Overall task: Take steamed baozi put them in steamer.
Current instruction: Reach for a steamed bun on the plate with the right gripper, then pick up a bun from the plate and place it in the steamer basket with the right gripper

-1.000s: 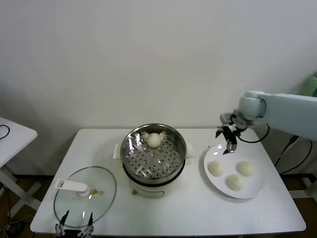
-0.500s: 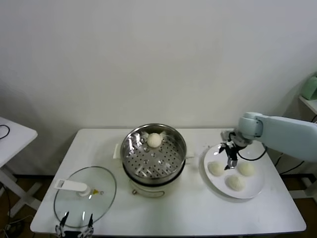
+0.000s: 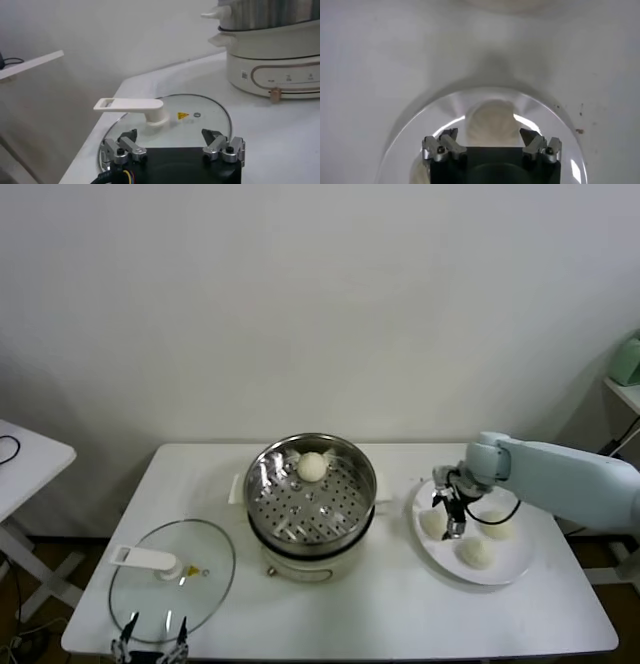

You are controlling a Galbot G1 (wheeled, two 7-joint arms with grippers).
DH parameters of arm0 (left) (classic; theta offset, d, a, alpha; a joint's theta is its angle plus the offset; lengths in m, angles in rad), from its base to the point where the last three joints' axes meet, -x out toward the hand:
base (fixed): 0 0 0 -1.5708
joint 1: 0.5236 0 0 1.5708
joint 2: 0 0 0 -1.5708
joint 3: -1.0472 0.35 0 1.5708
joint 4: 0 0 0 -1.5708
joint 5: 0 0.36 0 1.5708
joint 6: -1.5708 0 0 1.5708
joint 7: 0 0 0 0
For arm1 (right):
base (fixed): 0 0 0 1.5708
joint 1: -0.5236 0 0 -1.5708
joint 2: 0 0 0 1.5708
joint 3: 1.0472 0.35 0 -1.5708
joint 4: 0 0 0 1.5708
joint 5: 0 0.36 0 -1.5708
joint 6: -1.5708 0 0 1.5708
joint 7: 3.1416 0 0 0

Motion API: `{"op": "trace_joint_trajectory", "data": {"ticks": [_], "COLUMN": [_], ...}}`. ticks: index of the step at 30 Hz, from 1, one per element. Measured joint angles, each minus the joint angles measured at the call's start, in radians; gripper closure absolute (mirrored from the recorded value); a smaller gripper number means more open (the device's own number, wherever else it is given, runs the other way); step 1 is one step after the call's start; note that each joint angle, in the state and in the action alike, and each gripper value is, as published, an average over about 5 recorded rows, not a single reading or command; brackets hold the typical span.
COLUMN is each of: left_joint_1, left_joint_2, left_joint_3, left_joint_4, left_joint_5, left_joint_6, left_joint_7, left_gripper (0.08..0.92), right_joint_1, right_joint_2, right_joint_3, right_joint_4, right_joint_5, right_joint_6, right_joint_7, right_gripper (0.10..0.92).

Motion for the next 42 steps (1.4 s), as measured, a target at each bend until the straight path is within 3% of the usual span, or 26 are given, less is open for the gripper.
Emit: {"op": "trace_joint_trajectory", "data": {"ticks": [4,15,27,42], "left_joint_1": [0.000,-0.002,0.006,0.007], "left_joint_2": [0.000,0.001,0.006,0.009], "left_joint_3": [0.000,0.003,0.002,0.007], "left_joint_4": [0.000,0.001,-0.013,-0.023], "left_joint_5": [0.000,0.004,0.006,0.007], "left_joint_6": [0.000,0.000,0.000,0.002], "left_joint_7": [0.000,-0.003,-0.005,-0.002], "left_gripper": [0.177,0.177,0.177,0.177], "right_joint_1": [-0.016,-0.021,0.157,0.663], "right_joint_2": [0.002,-0.007,-0.035,0.031], "right_joint_3": [0.012,0.025,-0.075,-0.298], "right_joint_4": [-0.011,-0.013,0.079,0.328], "right_joint_5": [-0.016,-0.049,0.015,0.322], "right_joint_6": [0.001,0.006,0.019,-0.020], "right_joint_7": [0.001,0.005,-0.009,-0.030], "right_gripper": [0.226,0.397,0.401,0.393]}}
